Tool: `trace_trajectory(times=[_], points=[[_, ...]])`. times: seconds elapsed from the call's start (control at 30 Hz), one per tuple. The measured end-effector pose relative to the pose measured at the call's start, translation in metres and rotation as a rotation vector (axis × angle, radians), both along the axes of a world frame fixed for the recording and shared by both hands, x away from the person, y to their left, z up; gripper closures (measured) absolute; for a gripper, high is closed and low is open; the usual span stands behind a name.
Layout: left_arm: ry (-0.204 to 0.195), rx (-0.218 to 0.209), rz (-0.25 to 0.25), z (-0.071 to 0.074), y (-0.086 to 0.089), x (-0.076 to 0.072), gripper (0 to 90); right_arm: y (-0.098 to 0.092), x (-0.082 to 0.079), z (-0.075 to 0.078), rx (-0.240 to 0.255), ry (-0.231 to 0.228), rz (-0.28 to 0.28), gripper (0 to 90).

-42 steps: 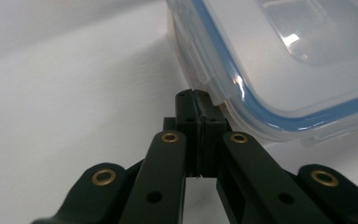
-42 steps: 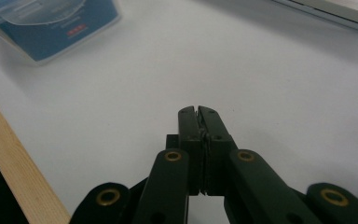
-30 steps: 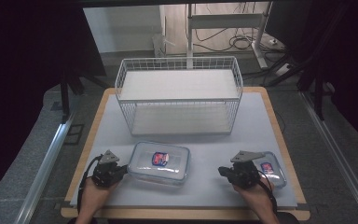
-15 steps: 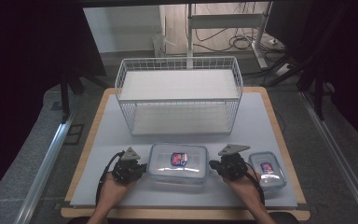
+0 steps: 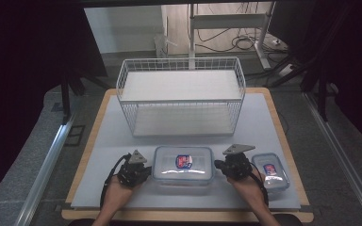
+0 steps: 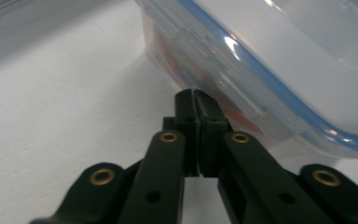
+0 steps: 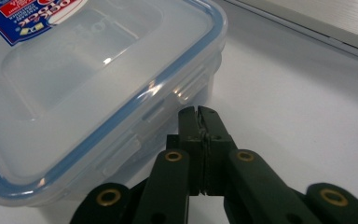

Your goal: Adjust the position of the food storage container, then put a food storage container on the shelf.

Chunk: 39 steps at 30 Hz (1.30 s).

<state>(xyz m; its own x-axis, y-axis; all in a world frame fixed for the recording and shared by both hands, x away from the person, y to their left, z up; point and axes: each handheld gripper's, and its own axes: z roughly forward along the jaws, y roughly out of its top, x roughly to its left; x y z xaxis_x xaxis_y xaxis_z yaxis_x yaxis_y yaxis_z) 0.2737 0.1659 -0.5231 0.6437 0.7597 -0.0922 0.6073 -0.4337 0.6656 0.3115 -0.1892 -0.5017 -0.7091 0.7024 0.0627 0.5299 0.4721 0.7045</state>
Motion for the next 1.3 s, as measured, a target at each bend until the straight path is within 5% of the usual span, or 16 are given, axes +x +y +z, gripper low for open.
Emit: trace_trajectory(times=[0.3, 0.47, 0.6, 1.0, 1.3], points=[[-0.088, 0.064, 0.053, 0.004, 0.018, -0.013, 44.1, -0.017, -0.009, 0.006, 0.003, -0.041, -0.029, 67.0], [-0.09, 0.026, 0.073, 0.002, 0.029, -0.02, 25.7, -0.027, -0.016, 0.006, 0.027, -0.036, -0.032, 55.2], [-0.089, 0.008, 0.088, -0.003, 0.034, -0.022, 13.6, -0.033, -0.018, 0.003, 0.047, -0.013, -0.005, 36.0], [-0.104, -0.065, 0.104, -0.001, 0.044, -0.024, 5.6, -0.029, -0.017, -0.003, 0.027, -0.006, 0.013, 21.7], [-0.129, -0.065, 0.075, -0.001, 0.043, -0.024, 3.9, -0.026, -0.014, -0.002, 0.017, -0.012, 0.013, 18.6]])
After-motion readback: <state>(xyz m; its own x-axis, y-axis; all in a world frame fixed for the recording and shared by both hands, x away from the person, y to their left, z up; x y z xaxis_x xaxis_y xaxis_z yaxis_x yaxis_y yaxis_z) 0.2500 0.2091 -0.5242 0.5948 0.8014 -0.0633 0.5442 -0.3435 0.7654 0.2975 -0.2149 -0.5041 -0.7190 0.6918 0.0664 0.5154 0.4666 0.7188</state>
